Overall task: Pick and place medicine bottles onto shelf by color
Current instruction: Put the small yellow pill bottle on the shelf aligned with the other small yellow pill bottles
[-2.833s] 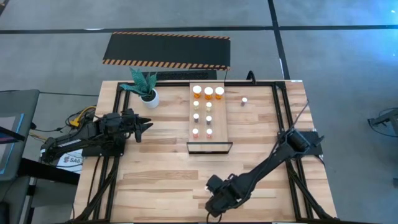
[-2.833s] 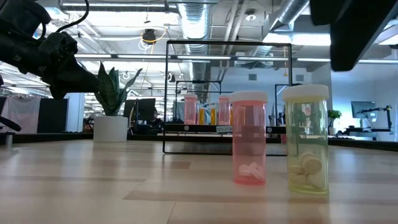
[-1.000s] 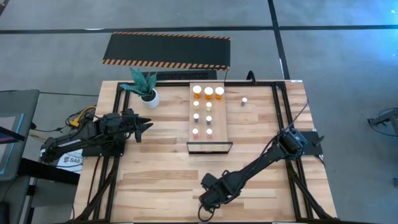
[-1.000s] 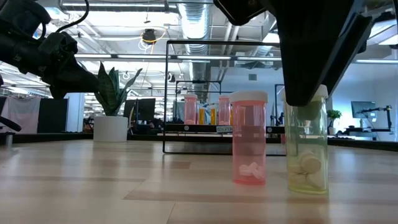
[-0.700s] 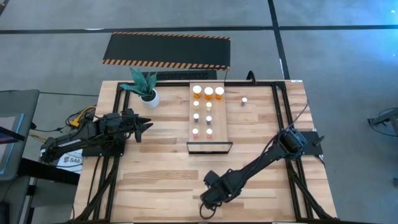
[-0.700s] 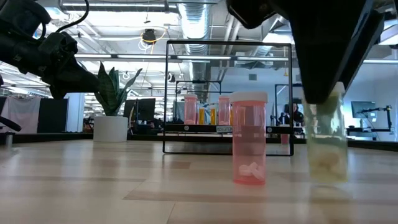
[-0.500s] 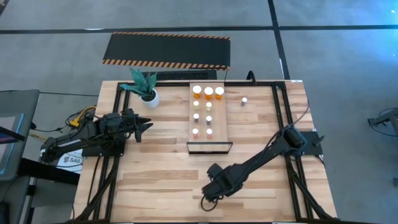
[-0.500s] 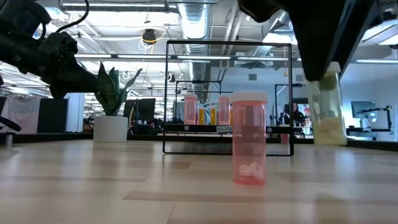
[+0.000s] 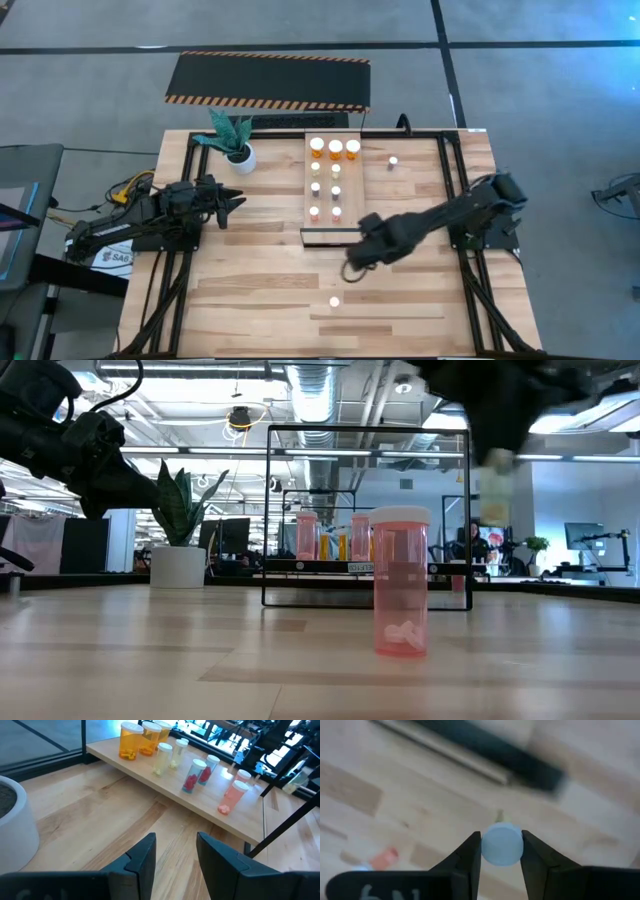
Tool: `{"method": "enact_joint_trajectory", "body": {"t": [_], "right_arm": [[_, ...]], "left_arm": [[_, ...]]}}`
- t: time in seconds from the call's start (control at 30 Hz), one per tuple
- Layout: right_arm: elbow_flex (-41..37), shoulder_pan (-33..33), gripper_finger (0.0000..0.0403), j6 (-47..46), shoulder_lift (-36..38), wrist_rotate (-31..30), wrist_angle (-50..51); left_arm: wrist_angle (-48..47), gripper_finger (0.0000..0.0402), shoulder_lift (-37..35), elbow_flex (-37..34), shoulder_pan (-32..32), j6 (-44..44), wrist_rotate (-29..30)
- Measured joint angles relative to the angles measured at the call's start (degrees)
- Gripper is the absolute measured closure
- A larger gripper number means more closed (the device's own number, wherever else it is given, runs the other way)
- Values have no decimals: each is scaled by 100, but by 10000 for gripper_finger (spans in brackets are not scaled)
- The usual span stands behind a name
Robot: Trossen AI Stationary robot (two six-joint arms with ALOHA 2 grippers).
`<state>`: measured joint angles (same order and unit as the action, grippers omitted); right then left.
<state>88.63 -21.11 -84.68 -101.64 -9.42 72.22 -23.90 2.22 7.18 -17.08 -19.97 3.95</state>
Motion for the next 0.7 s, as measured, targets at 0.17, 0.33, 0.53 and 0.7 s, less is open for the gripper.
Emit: {"method": "enact_joint_trajectory", "body": {"t": [0.17,0.33,0.53,0.7], "right_arm": [[-1721,-191,276,-924,1125,264,-681],[-2597,-323,274,-2178,2186,116,-558],[-2828,128,283,-2891,3008,-335,-16],[-2828,1134,286,-2483,3018,-399,5]], "left_arm": [[-7,274,0,0,1,0,4],[-9,274,0,0,1,0,12],[-13,274,0,0,2,0,18],[-13,274,0,0,0,0,17]]}}
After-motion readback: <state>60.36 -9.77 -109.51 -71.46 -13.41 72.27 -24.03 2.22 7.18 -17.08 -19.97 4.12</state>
